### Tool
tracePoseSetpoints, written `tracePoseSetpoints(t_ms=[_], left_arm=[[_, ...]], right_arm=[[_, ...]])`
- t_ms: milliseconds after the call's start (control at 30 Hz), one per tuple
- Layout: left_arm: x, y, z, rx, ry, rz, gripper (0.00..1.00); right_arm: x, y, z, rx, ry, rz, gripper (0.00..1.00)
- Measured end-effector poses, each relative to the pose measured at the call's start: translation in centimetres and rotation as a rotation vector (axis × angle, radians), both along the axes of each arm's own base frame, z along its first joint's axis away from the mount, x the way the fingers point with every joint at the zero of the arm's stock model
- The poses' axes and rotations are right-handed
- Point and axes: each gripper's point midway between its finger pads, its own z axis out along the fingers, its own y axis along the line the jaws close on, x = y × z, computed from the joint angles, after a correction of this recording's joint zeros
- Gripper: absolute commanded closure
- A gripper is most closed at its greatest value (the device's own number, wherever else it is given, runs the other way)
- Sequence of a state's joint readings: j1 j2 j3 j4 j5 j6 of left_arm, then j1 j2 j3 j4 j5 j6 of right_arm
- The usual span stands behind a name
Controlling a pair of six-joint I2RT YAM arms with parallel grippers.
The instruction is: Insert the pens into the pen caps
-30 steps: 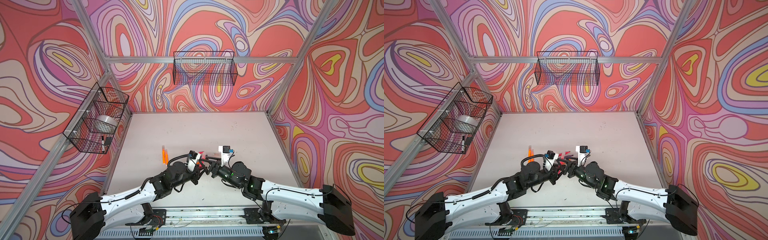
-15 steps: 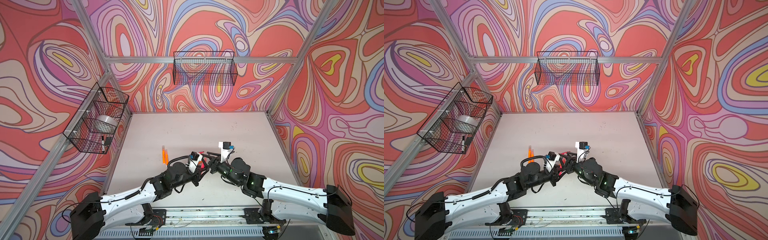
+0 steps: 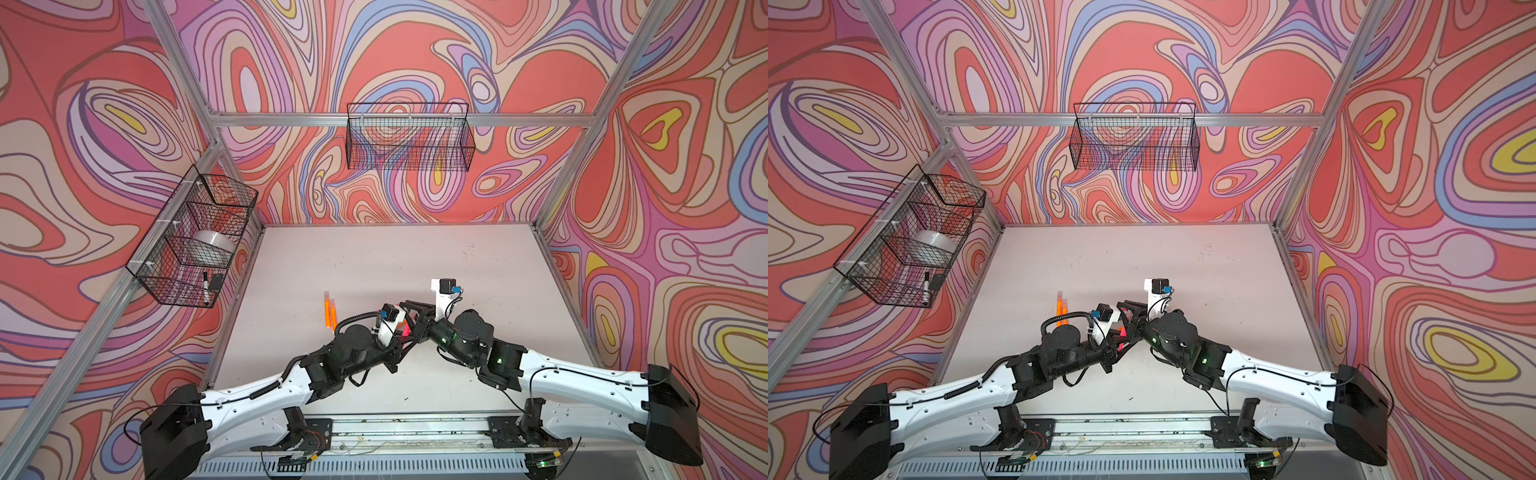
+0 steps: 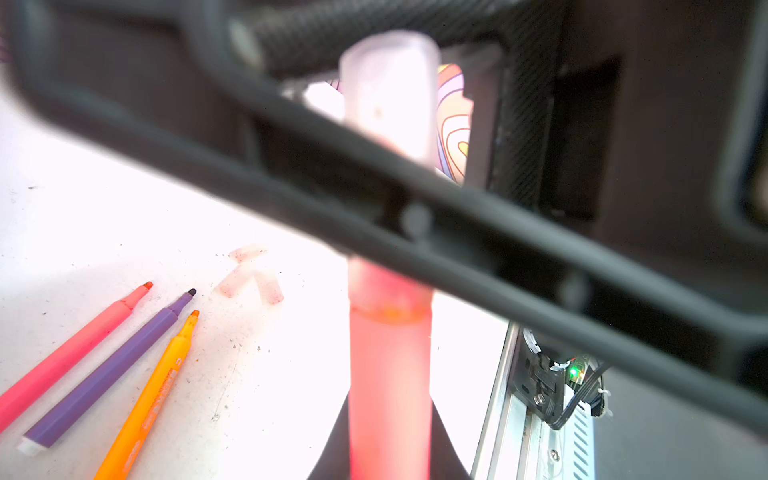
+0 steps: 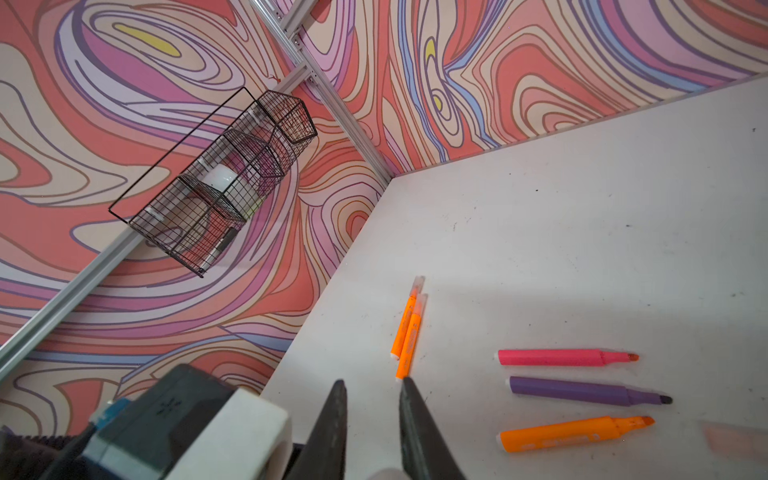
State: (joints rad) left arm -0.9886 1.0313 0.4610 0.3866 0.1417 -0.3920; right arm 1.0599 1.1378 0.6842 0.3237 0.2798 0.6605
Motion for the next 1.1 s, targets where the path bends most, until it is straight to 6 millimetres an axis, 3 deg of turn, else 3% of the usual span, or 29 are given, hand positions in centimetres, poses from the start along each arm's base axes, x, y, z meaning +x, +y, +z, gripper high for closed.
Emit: tracePoseSetpoints(t_ms=[133, 633, 933, 1100], left_arm=[[0.2, 0.1, 0.0, 0.001, -0.003, 0.012, 1.0], [1.0, 1.7, -1.4, 0.07, -0.005, 0.08, 1.0], [-0.3, 2.2, -0.1, -0.009, 0.049, -0.101, 1.0], [-0.9, 2.6, -0.4, 0.011, 0.052, -0.132, 1.0]], right_arm=[[0.3, 0.2, -0.1, -0.009, 0.004, -0.007, 1.0], [0.5, 1.4, -1.9, 0.03, 0.056, 0.028, 1.0], [-0.6, 2.0, -0.6, 0.144, -0.004, 0.098, 1.0], [-1.3, 2.2, -0.8, 0.169, 0.006, 0.115, 1.0]])
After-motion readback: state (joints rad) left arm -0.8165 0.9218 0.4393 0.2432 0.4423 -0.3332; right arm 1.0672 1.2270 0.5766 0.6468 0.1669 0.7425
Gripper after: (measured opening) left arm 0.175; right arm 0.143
